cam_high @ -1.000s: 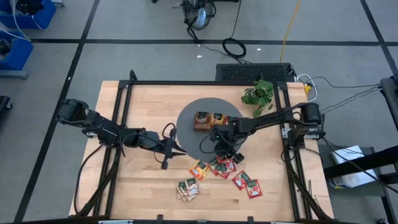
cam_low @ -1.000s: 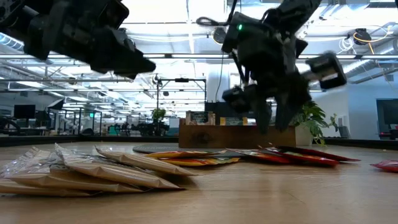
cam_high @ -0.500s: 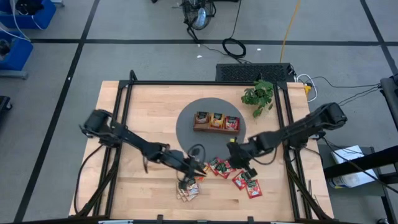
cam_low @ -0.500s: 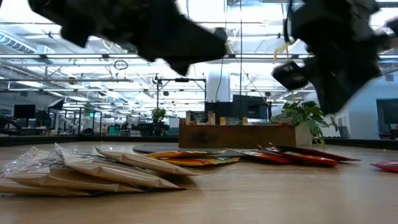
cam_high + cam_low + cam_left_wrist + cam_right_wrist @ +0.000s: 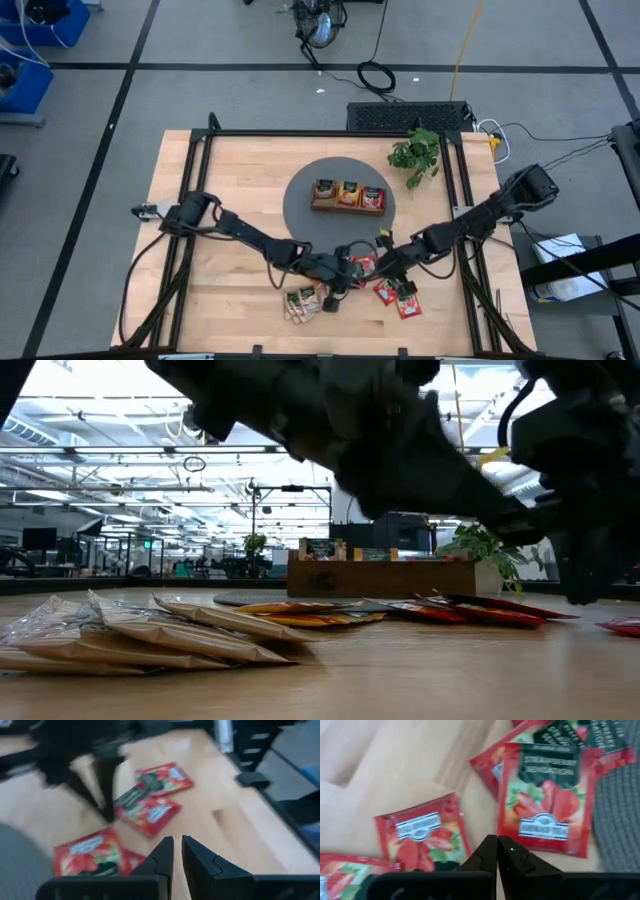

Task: Pick & Place Tea
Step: Put the red tea bag to the right section into the wooden organizer

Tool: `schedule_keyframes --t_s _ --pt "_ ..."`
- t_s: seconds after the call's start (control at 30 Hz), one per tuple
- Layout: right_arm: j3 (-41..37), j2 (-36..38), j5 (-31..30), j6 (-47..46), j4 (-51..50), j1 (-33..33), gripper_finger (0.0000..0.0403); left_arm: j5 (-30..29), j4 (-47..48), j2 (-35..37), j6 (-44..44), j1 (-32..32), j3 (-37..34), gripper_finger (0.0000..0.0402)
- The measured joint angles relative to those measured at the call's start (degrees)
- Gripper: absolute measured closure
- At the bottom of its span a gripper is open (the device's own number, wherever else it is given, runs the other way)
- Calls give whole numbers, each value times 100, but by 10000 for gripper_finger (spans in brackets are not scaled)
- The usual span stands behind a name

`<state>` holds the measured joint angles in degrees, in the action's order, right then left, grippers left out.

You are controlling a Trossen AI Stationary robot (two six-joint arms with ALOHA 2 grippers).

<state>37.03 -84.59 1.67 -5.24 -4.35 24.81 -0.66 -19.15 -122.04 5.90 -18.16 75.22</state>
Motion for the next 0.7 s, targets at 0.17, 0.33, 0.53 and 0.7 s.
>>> schedule_keyframes --t_s 0.17,0.33,0.53,0.7 --pt "0 -79 -208 15 391 43 402 -402 692 -4 507 174 37 360" --pt "5 -455 -310 178 808 -85 402 -491 1065 -4 848 290 37 360" --pt "27 -1097 -310 315 1501 -303 402 -486 1323 13 1078 388 37 359" --pt "25 -1449 -320 463 2065 -376 402 -495 1820 76 1065 541 37 354"
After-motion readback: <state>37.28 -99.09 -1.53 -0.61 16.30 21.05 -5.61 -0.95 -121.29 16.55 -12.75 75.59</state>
